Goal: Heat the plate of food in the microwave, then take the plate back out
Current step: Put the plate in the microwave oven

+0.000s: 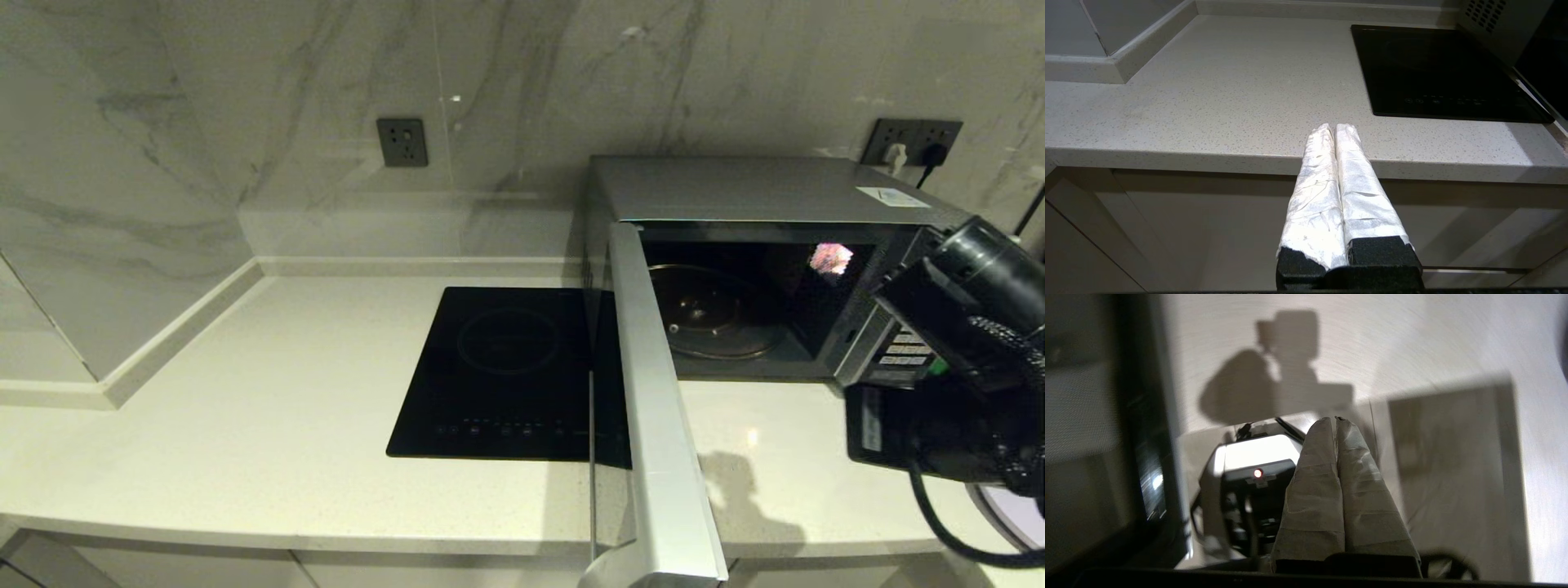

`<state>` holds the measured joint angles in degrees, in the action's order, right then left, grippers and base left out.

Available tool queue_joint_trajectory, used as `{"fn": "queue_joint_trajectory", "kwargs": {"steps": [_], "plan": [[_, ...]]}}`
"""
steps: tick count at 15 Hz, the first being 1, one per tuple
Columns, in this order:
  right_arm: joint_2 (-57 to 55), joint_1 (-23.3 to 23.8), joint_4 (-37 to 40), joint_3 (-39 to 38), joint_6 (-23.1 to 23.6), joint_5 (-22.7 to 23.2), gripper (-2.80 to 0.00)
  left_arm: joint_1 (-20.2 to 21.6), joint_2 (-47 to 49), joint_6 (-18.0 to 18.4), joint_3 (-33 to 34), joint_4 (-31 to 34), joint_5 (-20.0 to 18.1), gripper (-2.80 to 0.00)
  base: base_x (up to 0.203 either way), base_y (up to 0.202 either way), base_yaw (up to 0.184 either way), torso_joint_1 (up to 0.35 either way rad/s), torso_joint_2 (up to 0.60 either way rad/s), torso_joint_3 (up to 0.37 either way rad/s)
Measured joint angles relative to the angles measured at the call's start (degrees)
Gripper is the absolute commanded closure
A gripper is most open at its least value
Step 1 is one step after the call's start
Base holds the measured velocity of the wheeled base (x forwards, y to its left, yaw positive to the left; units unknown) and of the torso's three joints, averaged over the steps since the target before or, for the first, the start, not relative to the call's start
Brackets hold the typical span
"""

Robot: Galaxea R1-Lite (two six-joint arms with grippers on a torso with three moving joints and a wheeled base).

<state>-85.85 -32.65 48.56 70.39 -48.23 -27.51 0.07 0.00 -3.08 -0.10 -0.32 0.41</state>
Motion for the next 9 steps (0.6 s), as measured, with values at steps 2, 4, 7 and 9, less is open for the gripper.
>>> {"fn": "queue_joint_trajectory", "kwargs": {"steps": [2, 4, 7, 9], "plan": [[3.6, 8.2, 4.6, -3.2, -11.1, 0.5, 0.0, 0.0, 0.0, 0.0, 0.0, 0.0, 0.0, 0.0, 0.0, 0.0, 0.0, 0.0, 0.0, 0.0], [7.4, 17.4, 5.6, -6.4, -15.5, 3.0, 0.0, 0.0, 0.0, 0.0, 0.0, 0.0, 0.0, 0.0, 0.0, 0.0, 0.0, 0.0, 0.0, 0.0], [11.2, 33.7, 3.9, -10.0, -12.8, 6.8, 0.0, 0.0, 0.0, 0.0, 0.0, 0.0, 0.0, 0.0, 0.0, 0.0, 0.0, 0.0, 0.0, 0.0], [12.1, 45.1, 1.4, -11.5, -9.2, 11.4, 0.0, 0.0, 0.0, 0.0, 0.0, 0.0, 0.0, 0.0, 0.0, 0.0, 0.0, 0.0, 0.0, 0.0]]}}
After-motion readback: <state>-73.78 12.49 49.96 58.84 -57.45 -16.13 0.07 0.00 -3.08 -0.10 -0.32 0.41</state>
